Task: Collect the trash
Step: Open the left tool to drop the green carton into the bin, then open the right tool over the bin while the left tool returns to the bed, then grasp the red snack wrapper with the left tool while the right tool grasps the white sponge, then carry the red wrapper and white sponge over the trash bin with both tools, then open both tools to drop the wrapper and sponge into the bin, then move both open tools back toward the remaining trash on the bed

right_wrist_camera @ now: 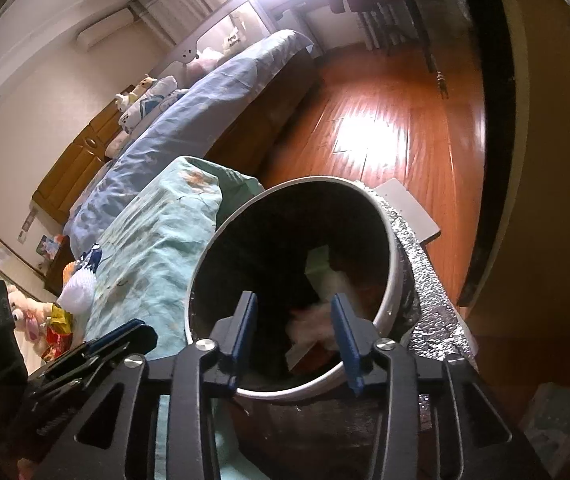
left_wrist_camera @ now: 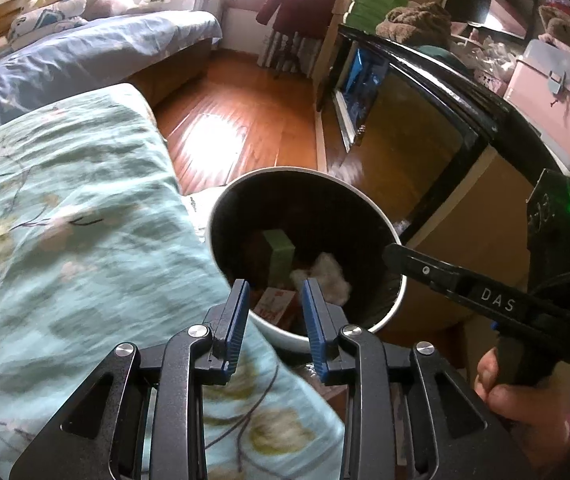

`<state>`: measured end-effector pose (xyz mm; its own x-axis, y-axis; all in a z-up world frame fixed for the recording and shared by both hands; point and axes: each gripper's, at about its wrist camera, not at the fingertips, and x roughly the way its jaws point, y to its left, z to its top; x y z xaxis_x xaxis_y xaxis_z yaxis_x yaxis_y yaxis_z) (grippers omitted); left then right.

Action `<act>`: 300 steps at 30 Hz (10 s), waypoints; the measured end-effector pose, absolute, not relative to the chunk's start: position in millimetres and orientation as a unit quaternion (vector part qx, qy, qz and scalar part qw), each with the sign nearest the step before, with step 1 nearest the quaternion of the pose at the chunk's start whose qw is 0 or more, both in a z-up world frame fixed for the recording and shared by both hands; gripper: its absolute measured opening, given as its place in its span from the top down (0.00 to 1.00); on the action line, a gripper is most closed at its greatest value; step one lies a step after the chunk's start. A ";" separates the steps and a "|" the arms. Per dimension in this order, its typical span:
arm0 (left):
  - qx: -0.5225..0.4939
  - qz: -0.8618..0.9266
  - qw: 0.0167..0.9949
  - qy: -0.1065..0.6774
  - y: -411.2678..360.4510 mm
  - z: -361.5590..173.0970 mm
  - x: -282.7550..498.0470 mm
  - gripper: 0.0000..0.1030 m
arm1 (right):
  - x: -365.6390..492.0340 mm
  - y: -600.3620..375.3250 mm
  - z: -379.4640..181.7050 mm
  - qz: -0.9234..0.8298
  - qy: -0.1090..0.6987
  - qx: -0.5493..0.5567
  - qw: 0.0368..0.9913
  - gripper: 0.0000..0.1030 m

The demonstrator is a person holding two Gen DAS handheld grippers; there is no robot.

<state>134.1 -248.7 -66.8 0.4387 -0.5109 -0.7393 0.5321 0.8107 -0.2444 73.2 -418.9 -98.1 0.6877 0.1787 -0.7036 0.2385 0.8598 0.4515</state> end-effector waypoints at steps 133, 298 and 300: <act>-0.056 -0.205 0.894 0.395 -95.3 -55.6 121.8 0.75 | 86.2 -292.3 -80.4 0.075 0.387 0.214 0.894 0.73; -0.175 0.001 0.901 0.397 118.5 -84.1 151.7 0.39 | 181.0 -130.9 -88.8 0.188 0.435 0.163 0.865 0.20; -0.176 0.003 0.902 0.394 123.7 -82.1 157.2 0.39 | 188.5 -127.4 -88.2 0.190 0.434 0.163 0.866 0.20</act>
<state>157.2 123.7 -82.1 0.6896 -0.1328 -0.7119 -0.1449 0.9378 -0.3153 188.5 -127.4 -88.2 0.5516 0.4694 -0.6895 -0.1869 0.8752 0.4462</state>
